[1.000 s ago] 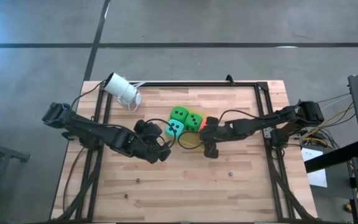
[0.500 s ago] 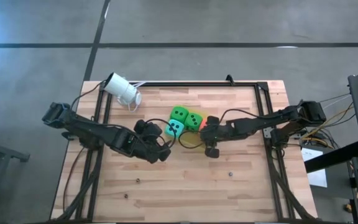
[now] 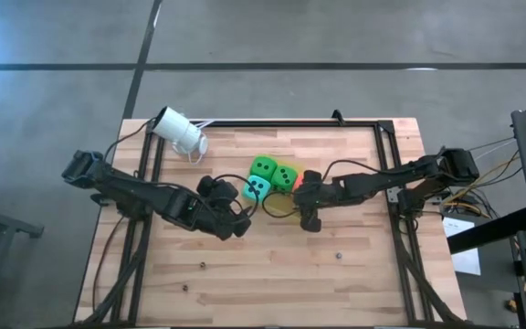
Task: Pick & Place Dice
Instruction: Put the small yellow dice into the yellow bin
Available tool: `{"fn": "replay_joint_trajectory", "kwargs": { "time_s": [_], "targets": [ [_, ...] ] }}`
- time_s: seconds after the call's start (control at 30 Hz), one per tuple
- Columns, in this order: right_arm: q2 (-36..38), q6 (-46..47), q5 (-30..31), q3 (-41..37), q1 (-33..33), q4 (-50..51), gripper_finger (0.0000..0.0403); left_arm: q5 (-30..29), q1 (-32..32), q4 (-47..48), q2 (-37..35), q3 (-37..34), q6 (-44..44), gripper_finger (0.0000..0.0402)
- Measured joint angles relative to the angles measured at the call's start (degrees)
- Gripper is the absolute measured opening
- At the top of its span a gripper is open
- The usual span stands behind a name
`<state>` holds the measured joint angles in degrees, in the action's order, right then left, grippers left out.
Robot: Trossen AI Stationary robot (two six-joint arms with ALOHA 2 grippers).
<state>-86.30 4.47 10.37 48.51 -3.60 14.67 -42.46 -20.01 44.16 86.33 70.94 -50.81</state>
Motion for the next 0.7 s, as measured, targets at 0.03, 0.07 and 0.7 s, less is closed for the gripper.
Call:
{"fn": "replay_joint_trajectory", "kwargs": {
  "time_s": [0.03, 0.07, 0.7],
  "targets": [
    [0.15, -0.02, -0.02, 0.00, 0.00, 0.06, 0.0180, 0.00, 0.00, 0.00, 0.00, 0.00, 0.00, 0.0400],
    [0.48, -0.02, -0.04, -0.02, 0.00, 0.14, 0.0185, 0.00, 0.00, 0.00, 0.01, 0.00, 0.00, 0.0400],
    [6.30, 1.58, -5.49, -0.09, 1.41, 2.98, 0.0179, 0.00, 0.00, -0.23, 0.00, 0.00, -0.14, 0.0400]
  ]
}}
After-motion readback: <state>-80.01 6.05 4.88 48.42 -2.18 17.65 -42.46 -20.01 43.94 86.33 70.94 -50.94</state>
